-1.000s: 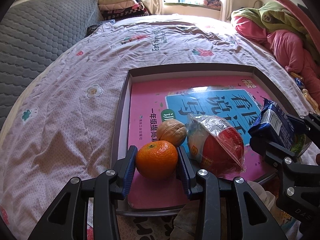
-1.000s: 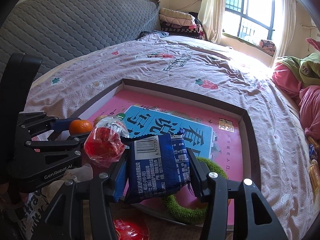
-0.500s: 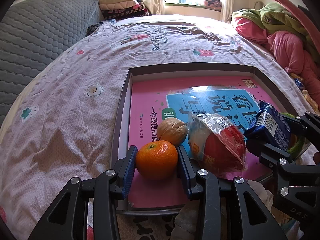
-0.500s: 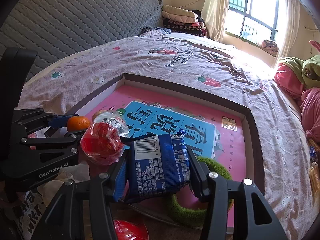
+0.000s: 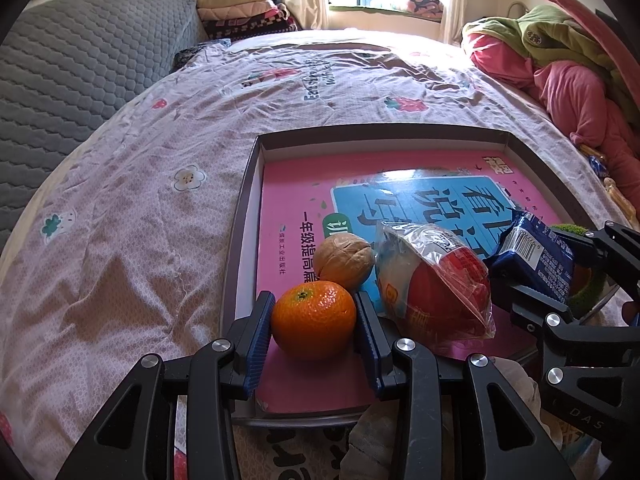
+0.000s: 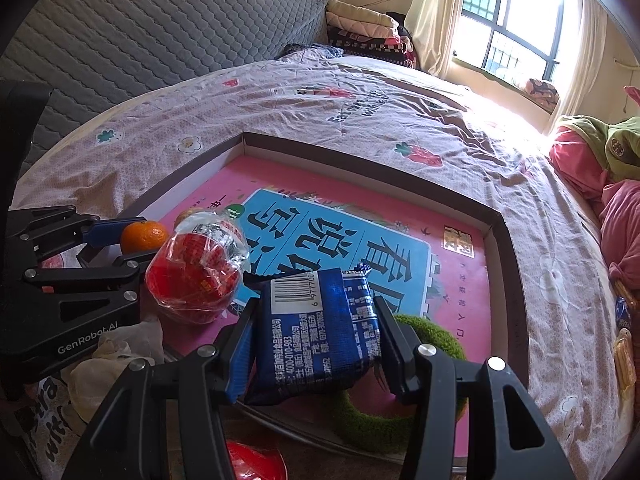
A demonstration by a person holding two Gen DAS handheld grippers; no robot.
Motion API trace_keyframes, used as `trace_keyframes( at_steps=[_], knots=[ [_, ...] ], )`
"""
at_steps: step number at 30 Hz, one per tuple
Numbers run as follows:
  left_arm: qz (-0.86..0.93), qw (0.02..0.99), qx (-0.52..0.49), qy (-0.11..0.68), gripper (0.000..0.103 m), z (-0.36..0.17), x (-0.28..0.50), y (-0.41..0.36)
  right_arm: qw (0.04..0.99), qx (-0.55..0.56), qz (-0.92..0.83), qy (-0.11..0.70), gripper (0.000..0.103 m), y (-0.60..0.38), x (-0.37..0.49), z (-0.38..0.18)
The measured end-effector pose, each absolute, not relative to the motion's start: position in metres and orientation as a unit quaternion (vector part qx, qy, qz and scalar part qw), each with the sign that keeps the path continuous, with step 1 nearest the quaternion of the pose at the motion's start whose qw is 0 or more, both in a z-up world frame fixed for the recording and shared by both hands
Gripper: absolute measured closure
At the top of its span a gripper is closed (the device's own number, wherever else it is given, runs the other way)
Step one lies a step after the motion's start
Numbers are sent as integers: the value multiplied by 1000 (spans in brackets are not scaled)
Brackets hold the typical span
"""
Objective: Organize objects
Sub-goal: 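Lower the orange into the tray while the right lowers the blue packet beside the ring, then open both tools, releasing the orange and blue packet, and pull back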
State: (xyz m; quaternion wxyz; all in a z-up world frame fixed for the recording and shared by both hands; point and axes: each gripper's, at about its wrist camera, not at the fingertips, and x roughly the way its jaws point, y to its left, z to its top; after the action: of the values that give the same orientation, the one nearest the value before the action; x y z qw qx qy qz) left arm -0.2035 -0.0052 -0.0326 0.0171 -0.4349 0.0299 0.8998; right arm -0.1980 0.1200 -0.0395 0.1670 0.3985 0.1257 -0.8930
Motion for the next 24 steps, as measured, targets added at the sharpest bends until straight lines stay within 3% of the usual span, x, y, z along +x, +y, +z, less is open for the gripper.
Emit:
trace_keyframes(
  at_steps=[24],
  knots=[
    [898,15,-440,30,62,-33,-206,-5,170,418,-885,113,48,121,-197,-41]
  ],
)
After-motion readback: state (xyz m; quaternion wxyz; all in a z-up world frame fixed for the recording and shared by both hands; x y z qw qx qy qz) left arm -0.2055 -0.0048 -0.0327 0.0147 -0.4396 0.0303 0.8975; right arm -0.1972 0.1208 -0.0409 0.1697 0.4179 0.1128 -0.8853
